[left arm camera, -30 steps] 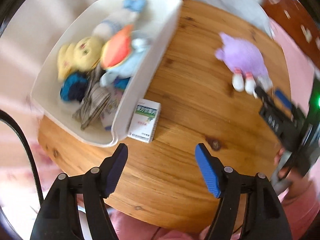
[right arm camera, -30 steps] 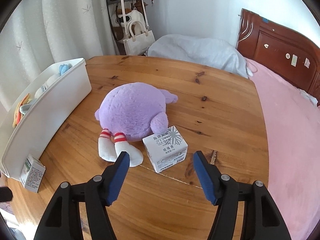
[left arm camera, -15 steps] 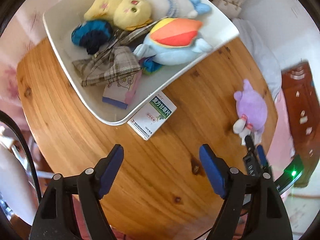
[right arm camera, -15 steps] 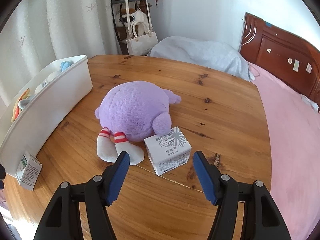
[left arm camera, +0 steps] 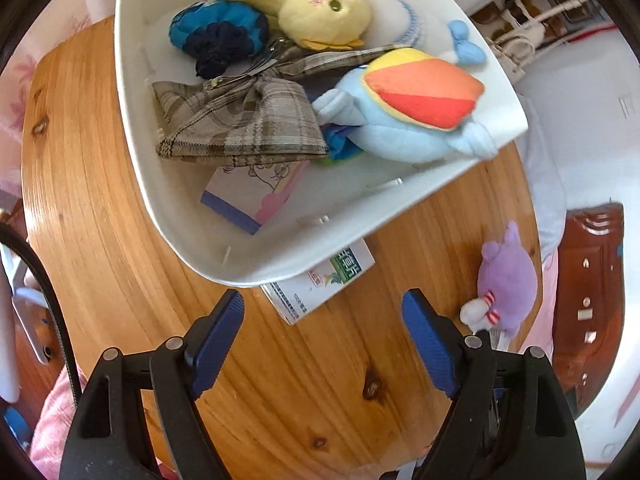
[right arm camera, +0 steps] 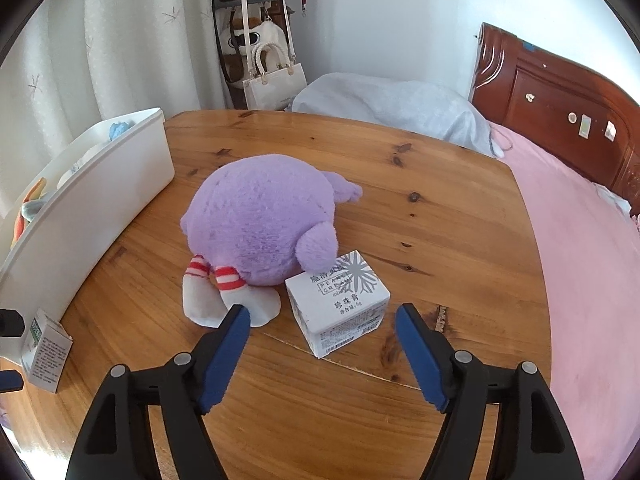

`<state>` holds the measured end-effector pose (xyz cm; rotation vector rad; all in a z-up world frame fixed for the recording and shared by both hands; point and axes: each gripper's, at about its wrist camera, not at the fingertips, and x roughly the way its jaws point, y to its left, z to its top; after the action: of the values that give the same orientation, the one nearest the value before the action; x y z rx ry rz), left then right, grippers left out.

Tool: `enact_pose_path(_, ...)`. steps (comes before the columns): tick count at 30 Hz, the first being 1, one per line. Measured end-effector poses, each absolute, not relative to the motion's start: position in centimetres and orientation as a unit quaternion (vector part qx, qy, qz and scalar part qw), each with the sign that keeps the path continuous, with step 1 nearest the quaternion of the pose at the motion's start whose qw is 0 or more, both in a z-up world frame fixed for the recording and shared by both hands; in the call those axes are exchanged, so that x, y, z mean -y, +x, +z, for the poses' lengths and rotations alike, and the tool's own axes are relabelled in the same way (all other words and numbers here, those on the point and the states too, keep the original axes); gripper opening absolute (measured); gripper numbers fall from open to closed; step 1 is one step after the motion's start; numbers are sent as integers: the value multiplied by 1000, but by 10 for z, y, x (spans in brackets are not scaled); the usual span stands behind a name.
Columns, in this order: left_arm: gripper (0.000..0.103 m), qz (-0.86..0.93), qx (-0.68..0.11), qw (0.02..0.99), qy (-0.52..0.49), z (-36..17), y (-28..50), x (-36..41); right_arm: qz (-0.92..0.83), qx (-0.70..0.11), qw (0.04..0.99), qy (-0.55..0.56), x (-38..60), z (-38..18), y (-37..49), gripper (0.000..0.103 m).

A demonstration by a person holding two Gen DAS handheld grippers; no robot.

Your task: Organize objects

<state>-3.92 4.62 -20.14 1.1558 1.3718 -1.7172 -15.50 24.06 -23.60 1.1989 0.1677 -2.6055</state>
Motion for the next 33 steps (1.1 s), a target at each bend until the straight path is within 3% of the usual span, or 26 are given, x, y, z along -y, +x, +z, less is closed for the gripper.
enact_pose_path(15, 84, -646, -534, 348, 420, -209, -66, -40, -893, -62, 153, 419, -241, -239, -160, 76)
enact_pose_path(19, 84, -637, -539, 355, 422, -214, -67, -38, -891, -62, 147, 425, -240, -241, -161, 68)
enact_pose_path(25, 84, -656, -508, 313, 462, -217, -69, -37, -890, -66, 144, 429, -241, -242, -161, 45)
enact_pose_path(33, 83, -654, -504, 318, 466, -218, -74, -36, -889, -59, 147, 430, -246, -240, -160, 44)
